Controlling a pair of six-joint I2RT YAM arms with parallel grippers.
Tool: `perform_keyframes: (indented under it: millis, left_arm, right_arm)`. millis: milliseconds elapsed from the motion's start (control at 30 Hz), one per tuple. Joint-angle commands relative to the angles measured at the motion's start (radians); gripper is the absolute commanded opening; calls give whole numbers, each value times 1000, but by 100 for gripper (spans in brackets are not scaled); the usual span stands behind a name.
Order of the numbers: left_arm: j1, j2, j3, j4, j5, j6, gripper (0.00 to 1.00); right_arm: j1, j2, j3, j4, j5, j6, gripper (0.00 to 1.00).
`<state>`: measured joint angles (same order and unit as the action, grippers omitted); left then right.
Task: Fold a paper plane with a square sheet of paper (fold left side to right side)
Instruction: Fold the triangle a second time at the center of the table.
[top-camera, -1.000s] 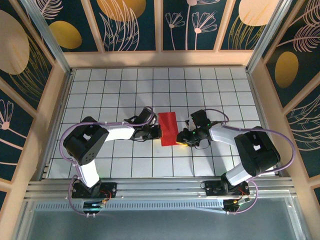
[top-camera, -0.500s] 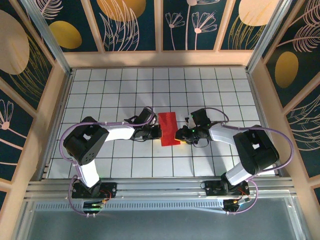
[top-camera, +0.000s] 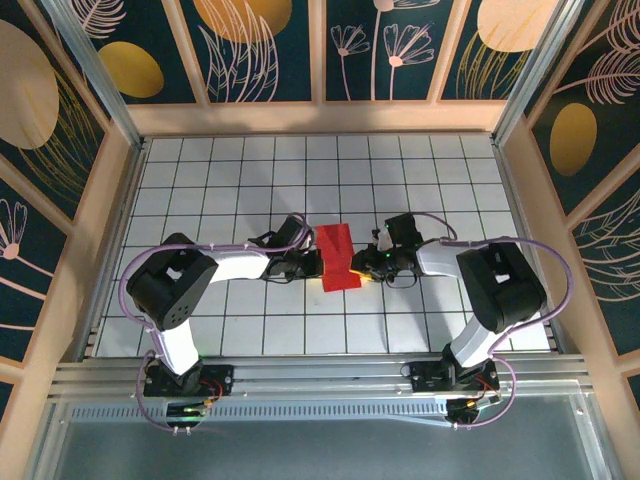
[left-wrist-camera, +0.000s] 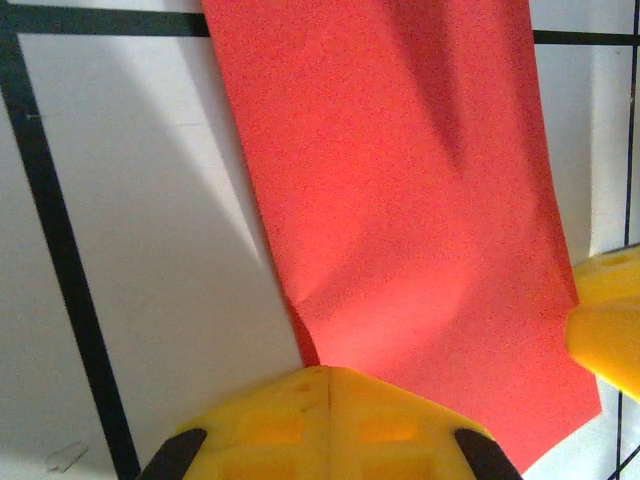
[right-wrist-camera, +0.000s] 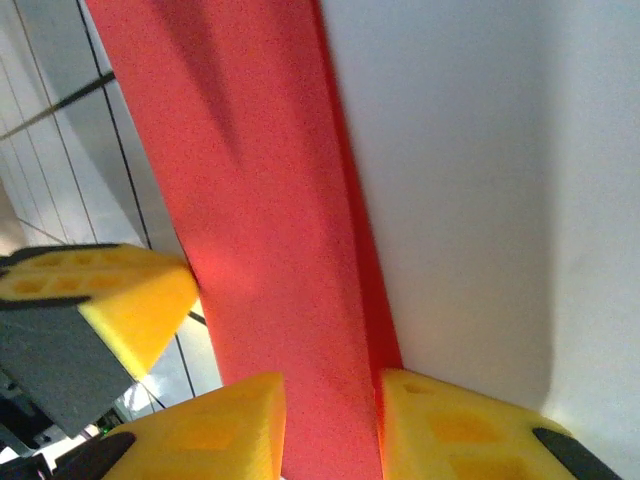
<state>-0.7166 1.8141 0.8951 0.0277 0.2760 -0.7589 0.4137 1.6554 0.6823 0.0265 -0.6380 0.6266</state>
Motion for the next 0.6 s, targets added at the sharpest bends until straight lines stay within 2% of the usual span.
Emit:
perform_keyframes:
  millis: [0, 400, 567]
  left_arm:
    - [-6, 34, -5, -72, -43, 20, 0]
    - [-6, 25, -5, -71, -55, 21, 0]
    - [-6, 4, 1, -65, -69, 31, 0]
  right_arm:
    - [-19, 32, 50, 27, -32, -38, 30]
    - [-47, 115, 141, 1, -58, -97, 28]
    - [-53, 134, 161, -8, -61, -106, 22]
